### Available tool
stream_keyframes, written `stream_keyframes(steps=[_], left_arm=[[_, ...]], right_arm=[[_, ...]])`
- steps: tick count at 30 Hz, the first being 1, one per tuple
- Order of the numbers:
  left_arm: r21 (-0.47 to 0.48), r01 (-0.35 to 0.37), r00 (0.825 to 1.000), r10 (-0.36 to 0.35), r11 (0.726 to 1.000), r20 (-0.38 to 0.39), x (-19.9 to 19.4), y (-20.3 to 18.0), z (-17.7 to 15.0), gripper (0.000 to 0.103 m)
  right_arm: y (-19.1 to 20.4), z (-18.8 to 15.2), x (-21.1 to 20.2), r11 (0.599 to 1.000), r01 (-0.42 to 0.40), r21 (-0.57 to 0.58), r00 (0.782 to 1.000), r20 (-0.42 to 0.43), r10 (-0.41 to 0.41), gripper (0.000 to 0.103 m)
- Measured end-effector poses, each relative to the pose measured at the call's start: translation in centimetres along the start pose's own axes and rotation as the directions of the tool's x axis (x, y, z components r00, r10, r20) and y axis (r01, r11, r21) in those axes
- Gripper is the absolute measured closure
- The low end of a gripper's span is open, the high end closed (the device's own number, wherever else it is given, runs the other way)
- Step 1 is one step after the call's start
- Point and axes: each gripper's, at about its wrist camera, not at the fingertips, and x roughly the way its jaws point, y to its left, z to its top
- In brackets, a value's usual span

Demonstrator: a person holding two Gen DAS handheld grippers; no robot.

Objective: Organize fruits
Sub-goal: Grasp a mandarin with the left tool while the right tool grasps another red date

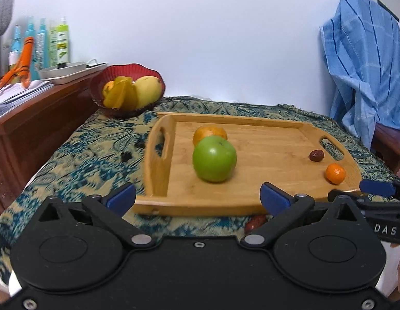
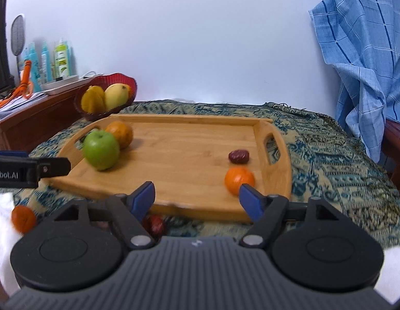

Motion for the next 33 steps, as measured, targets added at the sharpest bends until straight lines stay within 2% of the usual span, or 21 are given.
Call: stream_keyframes(steps=[4,12,17,25,28,33], left_arm=[[-0.03,-0.014,1.0,0.014,0.999,0.017,-1.3,0.9,-1.8,0.0],[-0.065,-0.022,1.0,0.02,0.998,-0.017,-2.0,2.1,-4.2,0.0],[-0.072,-0.028,0.999,0.026,0.997,-0.037,-2.2,2.3,-5.5,0.003],[-0.051,-0.021,0.998,0.018,0.998,-0.055,-2.7,2.3,-6.5,0.027],[-0.037,-0.013,0.998,0.011,0.999,-0.066,-2.9,2.2,-6.8,0.037],[-0.017,-0.013,0.997,0.012,1.0,-0.071,-3.1,2.2,-7.1,0.045]], right_arm=[[1.3,-1.6,-1.3,1.0,-0.001,-0.031,1.0,0.004,0.001,0.019],[2.9,-4.2,-3.4,1.0,-0.015,-0.027,1.0,0.015,0.015,0.019],[4.4,-5.6,-4.1,0.998,0.021,-0.064,0.999,0.037,-0.019,0.019],[6.0,-7.5,-4.8,0.996,0.042,-0.079,0.999,0.031,-0.039,0.019],[6.5,-8.1,-5.0,0.995,0.053,-0.079,0.998,0.026,-0.052,0.024],[7.1,-8.7,-5.4,0.996,0.046,-0.073,0.999,0.024,-0.044,0.036]])
